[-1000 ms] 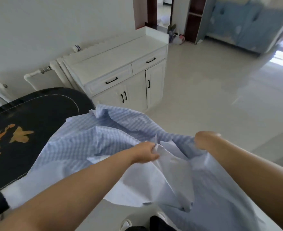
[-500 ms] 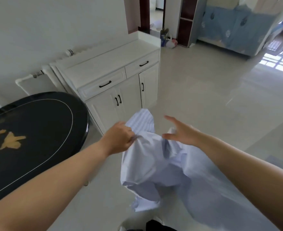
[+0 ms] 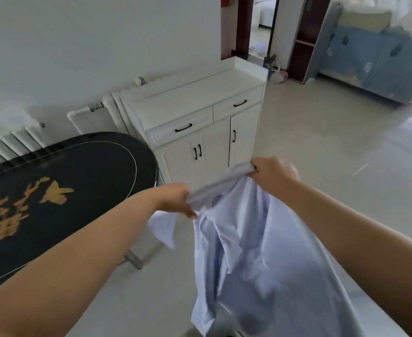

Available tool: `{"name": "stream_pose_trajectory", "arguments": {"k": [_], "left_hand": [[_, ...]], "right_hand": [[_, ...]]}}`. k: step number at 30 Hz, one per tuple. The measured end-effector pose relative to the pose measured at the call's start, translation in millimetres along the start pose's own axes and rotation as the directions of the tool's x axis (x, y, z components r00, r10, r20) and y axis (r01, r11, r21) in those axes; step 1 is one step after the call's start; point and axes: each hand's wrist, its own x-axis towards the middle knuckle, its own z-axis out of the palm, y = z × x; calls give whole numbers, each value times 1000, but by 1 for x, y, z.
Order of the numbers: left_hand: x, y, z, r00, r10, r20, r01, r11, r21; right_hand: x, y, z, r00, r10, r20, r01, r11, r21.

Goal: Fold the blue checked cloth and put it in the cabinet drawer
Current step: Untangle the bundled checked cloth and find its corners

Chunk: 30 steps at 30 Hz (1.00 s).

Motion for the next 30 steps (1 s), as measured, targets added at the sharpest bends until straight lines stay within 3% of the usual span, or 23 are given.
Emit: {"name": "stream_pose_trajectory", "arguments": {"k": [4,7,9,10,11,13,15,17,20,22,25,28,30], "left_hand": [[-5,-41,-22,948,-22,-317,-55,971,-233],[-12,-59,-52,760,-142,-635,-11,973,-231],[-23,-72,-77,609,-292,-737,81,948,-309],[-28,-79,-87,575,-371,-729,114,919,-377],[-35,-86,-94,573,-443,-690,137,881,-452],[-48,-91,-100,661,-477,-579,82,813,-576],[-61,-74,-98,795,-324,-512,-72,789,-611],[-66,-46,-92,878,-121,-464,-175,819,-546],[-53,-7,-78,938,54,-343,-195,900,-390],[-38,5,-69,928,26,-371,-170,917,-361],[-26,0,-69,820,-57,-569,-205,900,-384],[-28,-20,-77,751,-27,-660,-203,941,-269],[-30,-37,-85,699,-44,-714,-205,944,-258]], "right_hand": [[25,4,-17,988,103,-113,-82,981,178],[48,10,-21,985,172,16,-165,910,380],[59,22,-23,954,270,132,-297,912,281],[62,31,-22,933,337,131,-360,894,265],[62,37,-22,909,400,120,-418,861,291],[59,41,-19,865,491,105,-479,743,467],[53,20,-16,881,460,107,-405,620,672],[50,-20,-15,947,290,135,-286,575,767],[41,-86,-25,995,-32,98,-51,667,743],[36,-113,-33,982,-184,54,89,688,720],[34,-122,-42,956,-281,91,128,671,731],[34,-111,-48,909,-278,310,93,861,501],[32,-101,-43,839,-256,479,89,935,344]]}}
